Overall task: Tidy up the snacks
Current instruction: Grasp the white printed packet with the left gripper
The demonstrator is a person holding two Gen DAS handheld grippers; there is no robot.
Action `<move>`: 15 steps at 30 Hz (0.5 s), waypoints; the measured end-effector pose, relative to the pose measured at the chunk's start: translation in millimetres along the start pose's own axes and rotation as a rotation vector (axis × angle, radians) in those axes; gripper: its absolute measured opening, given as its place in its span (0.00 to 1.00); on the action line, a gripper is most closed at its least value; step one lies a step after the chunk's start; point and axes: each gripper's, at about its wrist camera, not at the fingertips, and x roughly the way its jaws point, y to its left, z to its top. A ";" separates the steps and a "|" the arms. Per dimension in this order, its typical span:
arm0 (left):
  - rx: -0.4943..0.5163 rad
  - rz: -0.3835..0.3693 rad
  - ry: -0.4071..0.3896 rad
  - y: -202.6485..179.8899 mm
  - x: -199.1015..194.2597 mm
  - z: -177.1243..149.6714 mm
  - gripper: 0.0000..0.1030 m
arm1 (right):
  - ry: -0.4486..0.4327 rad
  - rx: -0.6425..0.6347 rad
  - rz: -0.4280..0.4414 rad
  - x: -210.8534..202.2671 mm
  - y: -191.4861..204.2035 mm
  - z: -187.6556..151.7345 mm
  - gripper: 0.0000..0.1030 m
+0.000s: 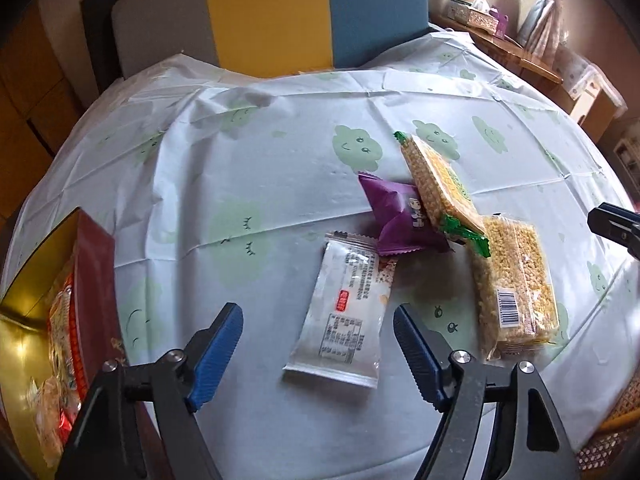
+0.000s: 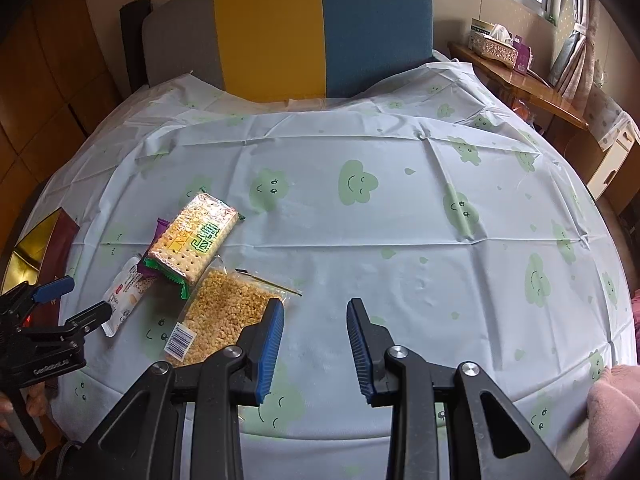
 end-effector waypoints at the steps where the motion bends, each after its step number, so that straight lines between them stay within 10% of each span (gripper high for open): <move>1: 0.011 0.001 0.003 -2.9 4.0 2.4 0.75 | 0.000 0.000 0.000 0.1 -0.2 0.3 0.32; 4: 0.047 0.016 0.011 -9.2 17.7 7.9 0.72 | 0.000 0.004 0.001 0.2 -1.3 1.4 0.32; 9: 0.000 0.006 -0.020 -7.9 15.4 1.1 0.34 | 0.000 0.010 0.002 0.5 -3.0 2.7 0.32; 15: -0.033 0.049 -0.042 -13.6 -6.6 -38.9 0.33 | 0.004 0.005 -0.002 1.7 -2.5 1.8 0.32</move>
